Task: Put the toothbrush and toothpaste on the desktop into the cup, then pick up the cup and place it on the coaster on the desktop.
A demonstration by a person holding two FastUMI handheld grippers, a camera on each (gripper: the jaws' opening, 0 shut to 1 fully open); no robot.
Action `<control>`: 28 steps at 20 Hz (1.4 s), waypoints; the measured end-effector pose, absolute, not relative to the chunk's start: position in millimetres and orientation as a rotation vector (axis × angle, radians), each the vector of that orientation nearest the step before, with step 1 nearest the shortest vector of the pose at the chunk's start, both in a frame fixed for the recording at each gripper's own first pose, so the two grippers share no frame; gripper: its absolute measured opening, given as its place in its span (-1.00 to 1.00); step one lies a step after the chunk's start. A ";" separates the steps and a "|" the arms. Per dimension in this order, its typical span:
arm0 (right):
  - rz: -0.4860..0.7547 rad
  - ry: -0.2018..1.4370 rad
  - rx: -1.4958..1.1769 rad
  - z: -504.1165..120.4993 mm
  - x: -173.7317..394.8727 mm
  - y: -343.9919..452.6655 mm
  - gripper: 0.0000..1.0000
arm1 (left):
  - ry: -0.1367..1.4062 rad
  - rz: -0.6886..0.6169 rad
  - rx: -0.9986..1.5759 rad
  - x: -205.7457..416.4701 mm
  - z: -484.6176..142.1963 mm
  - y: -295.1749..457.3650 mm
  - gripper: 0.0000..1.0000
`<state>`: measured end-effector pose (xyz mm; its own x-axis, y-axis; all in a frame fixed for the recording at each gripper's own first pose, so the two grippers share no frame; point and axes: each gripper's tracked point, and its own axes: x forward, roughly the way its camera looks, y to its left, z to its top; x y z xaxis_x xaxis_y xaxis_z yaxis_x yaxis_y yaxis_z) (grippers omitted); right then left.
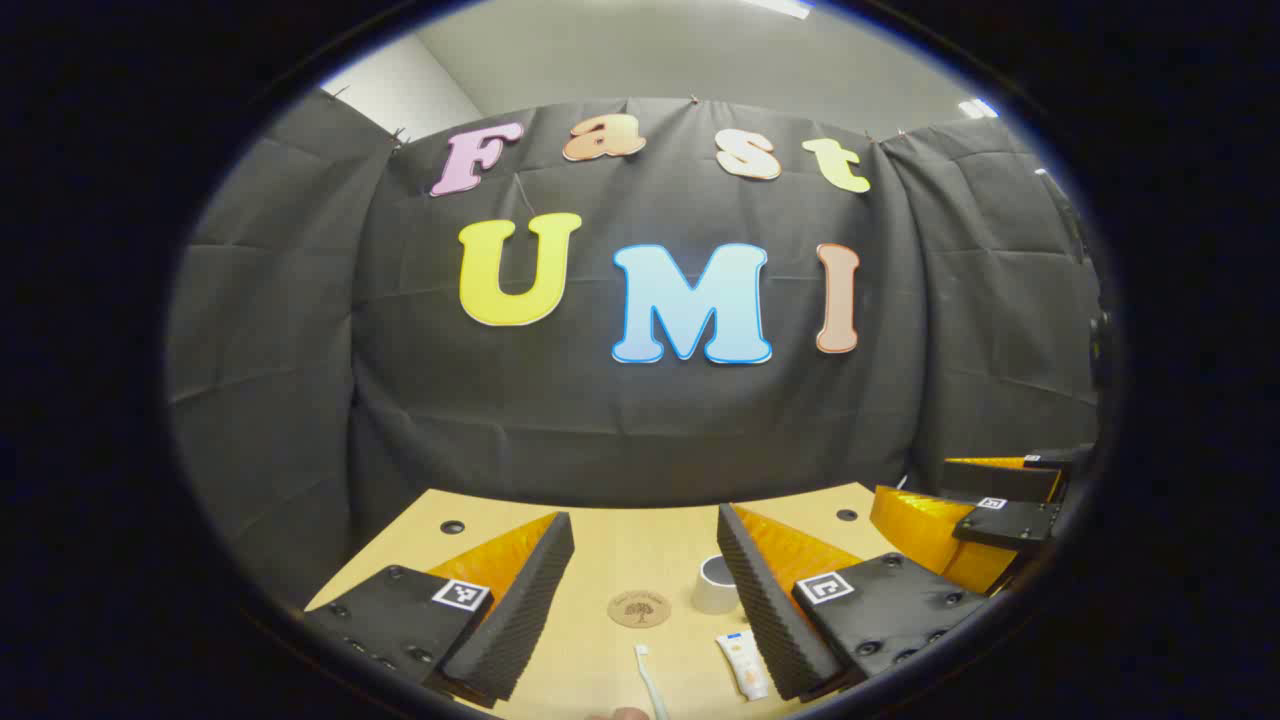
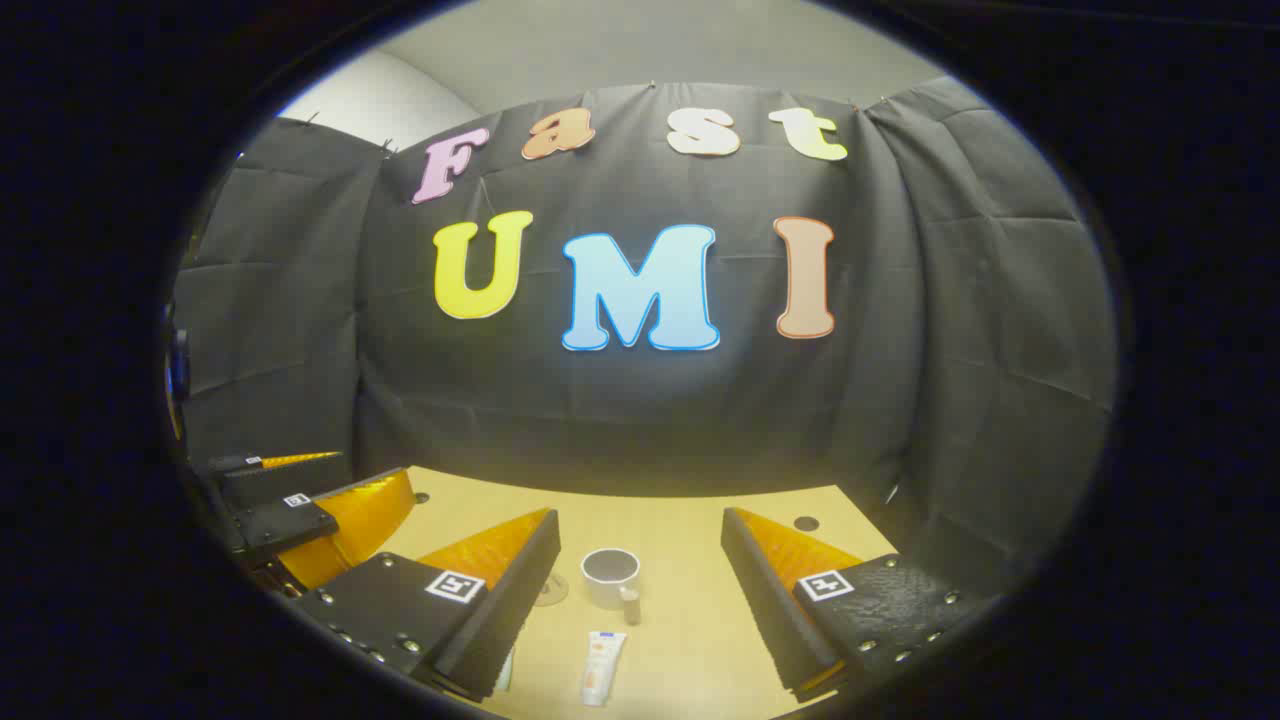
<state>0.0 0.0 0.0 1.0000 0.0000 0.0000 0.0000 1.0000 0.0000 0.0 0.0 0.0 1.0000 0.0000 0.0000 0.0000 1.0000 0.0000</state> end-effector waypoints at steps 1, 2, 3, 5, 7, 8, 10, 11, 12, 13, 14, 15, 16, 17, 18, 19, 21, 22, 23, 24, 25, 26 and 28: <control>0.001 0.002 0.001 -1.3 0.9 0.4 0.96 | 0.003 0.001 0.000 0.0 -0.3 -0.2 0.90; 0.002 0.006 0.002 -1.6 0.4 1.2 0.96 | 0.008 0.001 0.000 -0.1 -1.2 -0.3 0.94; 0.003 0.009 0.004 -3.5 0.6 1.4 0.96 | 0.013 0.000 0.000 0.0 -2.2 -0.5 0.90; 0.004 0.014 0.006 -5.4 0.8 2.2 0.94 | 0.020 -0.001 0.000 0.0 -3.2 -0.7 0.86; 0.004 0.017 0.005 -6.5 1.1 2.4 0.95 | 0.031 0.002 0.001 0.7 -5.2 -0.4 0.90; 0.005 0.020 0.006 -7.2 1.1 2.8 0.96 | 0.038 0.003 0.000 1.2 -7.2 -0.4 0.91; 0.006 0.033 0.006 -11.4 2.2 2.9 0.96 | 0.058 0.000 -0.006 2.8 -13.0 -1.1 0.90; 0.006 0.042 0.006 -14.3 2.7 3.1 0.96 | 0.069 -0.002 -0.008 3.9 -16.1 -1.9 0.91; 0.006 0.053 0.007 -16.6 3.7 2.9 0.96 | 0.084 -0.006 -0.009 7.1 -19.1 -3.0 0.90; 0.008 0.066 0.010 -21.3 4.7 2.7 0.96 | 0.103 -0.007 -0.007 11.0 -25.7 -3.6 0.90; 0.012 0.080 0.015 -24.4 5.1 3.9 0.96 | 0.120 -0.011 -0.007 13.0 -31.5 -4.9 0.90; 0.017 0.094 0.020 -29.2 6.9 5.2 0.96 | 0.139 -0.015 -0.009 13.0 -37.8 -6.6 0.94; 0.021 0.107 0.022 -32.2 7.8 6.0 0.96 | 0.158 -0.017 -0.010 13.9 -43.4 -7.1 0.86; 0.025 0.118 0.022 -36.0 8.7 6.7 0.96 | 0.174 -0.019 -0.012 14.7 -48.9 -7.1 0.86; 0.028 0.128 0.019 -38.6 9.9 7.5 0.96 | 0.190 -0.019 -0.014 15.9 -53.5 -7.0 0.92; 0.031 0.141 0.016 -43.6 11.3 7.9 0.96 | 0.206 -0.023 -0.018 16.1 -59.4 -6.7 0.91; 0.040 0.171 0.012 -52.4 14.3 10.8 0.96 | 0.249 -0.028 -0.027 17.5 -73.0 -7.2 0.92; 0.043 0.187 0.012 -57.0 15.4 11.2 0.96 | 0.270 -0.028 -0.029 18.8 -78.8 -7.6 0.92; 0.046 0.205 0.012 -62.7 16.6 12.6 0.96 | 0.292 -0.024 -0.028 20.9 -85.5 -6.7 0.96; 0.050 0.223 0.013 -66.8 17.5 13.7 0.96 | 0.310 -0.022 -0.029 22.2 -90.0 -6.3 0.96; 0.054 0.240 0.013 -72.6 18.3 14.8 0.96 | 0.325 -0.018 -0.030 22.0 -96.5 -4.5 0.92; 0.056 0.258 0.011 -76.6 19.1 14.9 0.96 | 0.343 -0.016 -0.033 22.5 -102.5 -2.9 0.96; 0.063 0.296 0.009 -87.8 20.9 16.3 0.96 | 0.378 -0.015 -0.042 20.0 -117.0 -0.5 0.92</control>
<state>20.9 16.3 -87.8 0.9547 0.0637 -0.2908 -0.0611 0.9980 0.0182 20.0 -0.5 -117.0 0.9293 -0.0227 -0.3687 0.0071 0.9990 -0.0437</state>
